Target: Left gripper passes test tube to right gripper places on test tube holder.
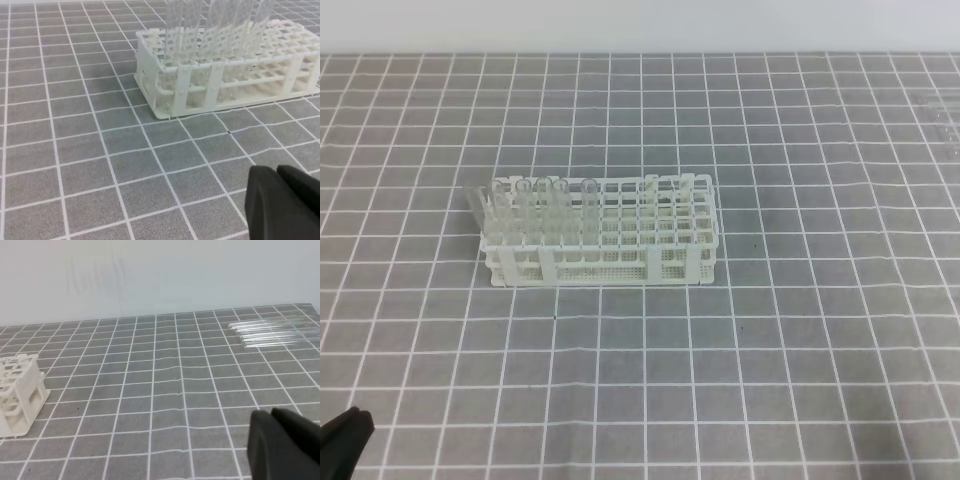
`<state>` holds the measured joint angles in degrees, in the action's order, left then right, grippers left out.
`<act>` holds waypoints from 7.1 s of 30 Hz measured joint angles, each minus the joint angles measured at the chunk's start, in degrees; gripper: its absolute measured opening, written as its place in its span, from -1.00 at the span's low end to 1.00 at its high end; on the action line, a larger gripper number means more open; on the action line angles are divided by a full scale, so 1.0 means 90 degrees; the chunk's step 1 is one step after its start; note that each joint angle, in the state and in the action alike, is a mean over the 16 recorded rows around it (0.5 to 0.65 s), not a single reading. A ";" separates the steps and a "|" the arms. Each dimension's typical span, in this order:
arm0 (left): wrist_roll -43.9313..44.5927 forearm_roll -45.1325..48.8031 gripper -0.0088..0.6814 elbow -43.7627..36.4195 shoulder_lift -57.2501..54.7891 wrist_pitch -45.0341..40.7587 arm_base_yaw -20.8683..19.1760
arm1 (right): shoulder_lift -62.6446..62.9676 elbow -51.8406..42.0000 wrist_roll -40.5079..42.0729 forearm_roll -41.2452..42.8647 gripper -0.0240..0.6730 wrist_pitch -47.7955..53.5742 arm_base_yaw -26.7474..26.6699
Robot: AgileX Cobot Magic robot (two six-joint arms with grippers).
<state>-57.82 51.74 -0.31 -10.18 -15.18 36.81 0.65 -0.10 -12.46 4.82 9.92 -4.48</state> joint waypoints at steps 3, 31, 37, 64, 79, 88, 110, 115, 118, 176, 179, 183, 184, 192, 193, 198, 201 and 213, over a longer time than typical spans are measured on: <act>0.0001 0.0001 -0.97 -0.0005 -0.0001 0.0000 0.0000 | 0.0042 0.0000 0.0227 -0.0183 -0.93 0.0222 0.0000; -0.0004 -0.0004 -0.97 0.0015 0.0005 0.0000 0.0000 | 0.0040 0.0000 0.1778 -0.1213 -0.93 0.0945 0.0000; 0.0001 -0.0004 -0.97 0.0015 0.0146 -0.0007 -0.0069 | 0.0040 0.0000 0.1778 -0.1218 -0.93 0.0945 0.0000; -0.0315 -0.0078 -0.97 -0.0010 0.1228 0.2026 -0.3483 | 0.0038 0.0000 0.1778 -0.1252 -0.93 0.0945 0.0000; 0.6101 -0.5405 -0.97 -0.0015 0.1265 0.1116 -0.3494 | 0.0030 0.0000 0.1778 -0.1271 -0.93 0.0945 0.0000; 0.7158 -0.6321 -0.98 -0.0015 0.1253 0.0314 -0.3496 | 0.0030 0.0000 0.1778 -0.1271 -0.93 0.0945 0.0000; 0.7134 -0.6055 -0.98 0.0000 0.1215 -0.0404 -0.3500 | 0.0030 0.0000 0.1778 -0.1281 -0.93 0.0945 0.0000; 0.7135 -0.6074 -0.98 0.0000 0.1215 -0.0410 -0.3500 | 0.0030 0.0000 0.1778 -0.1289 -0.93 0.0945 0.0000; 0.7133 -0.6078 -0.98 -0.0010 0.1229 -0.0403 -0.3500 | 0.0030 0.0000 0.1778 -0.1294 -0.93 0.0945 0.0000; 0.7133 -0.6080 -0.98 -0.0010 0.1229 -0.0401 -0.3500 | 0.0008 0.0000 0.1778 -0.1298 -0.93 0.0945 0.0000; 0.7135 -0.6079 -0.98 -0.0005 0.1215 -0.0408 -0.3500 | 0.0007 0.0000 0.1778 -0.1298 -0.93 0.0945 0.0000; 0.7131 -0.6081 -0.98 -0.0015 0.1258 -0.0387 -0.3500 | 0.0003 0.0000 0.1780 -0.1298 -0.93 0.0945 0.0000; 0.7131 -0.6081 -0.98 -0.0015 0.1258 -0.0387 -0.3500 | 0.0002 0.0000 0.1780 -0.1298 -0.93 0.0945 0.0000; 0.7131 -0.6081 -0.98 -0.0015 0.1244 -0.0387 -0.3500 | -0.0005 0.0000 0.1788 -0.1298 -0.93 0.0945 0.0000; 0.7131 -0.6081 -0.98 -0.0015 0.1244 -0.0387 -0.3500 | -0.0006 0.0000 0.1789 -0.1298 -0.93 0.0945 0.0000; 0.7133 -0.6079 -0.98 -0.0005 0.1215 -0.0401 -0.3500 | -0.0007 0.0000 0.1793 -0.1298 -0.93 0.0945 0.0000; 0.7136 -0.6077 -0.98 0.0005 0.1186 -0.0415 -0.3500 | -0.0007 0.0000 0.1793 -0.1298 -0.93 0.0945 0.0000; 0.7135 -0.6077 -0.98 0.0005 0.1186 -0.0408 -0.3500 | -0.0007 0.0000 0.1793 -0.1298 -0.93 0.0945 0.0000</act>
<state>6.39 -2.95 -0.26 0.49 -18.85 5.31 0.58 -0.10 3.67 -6.87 18.43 -4.48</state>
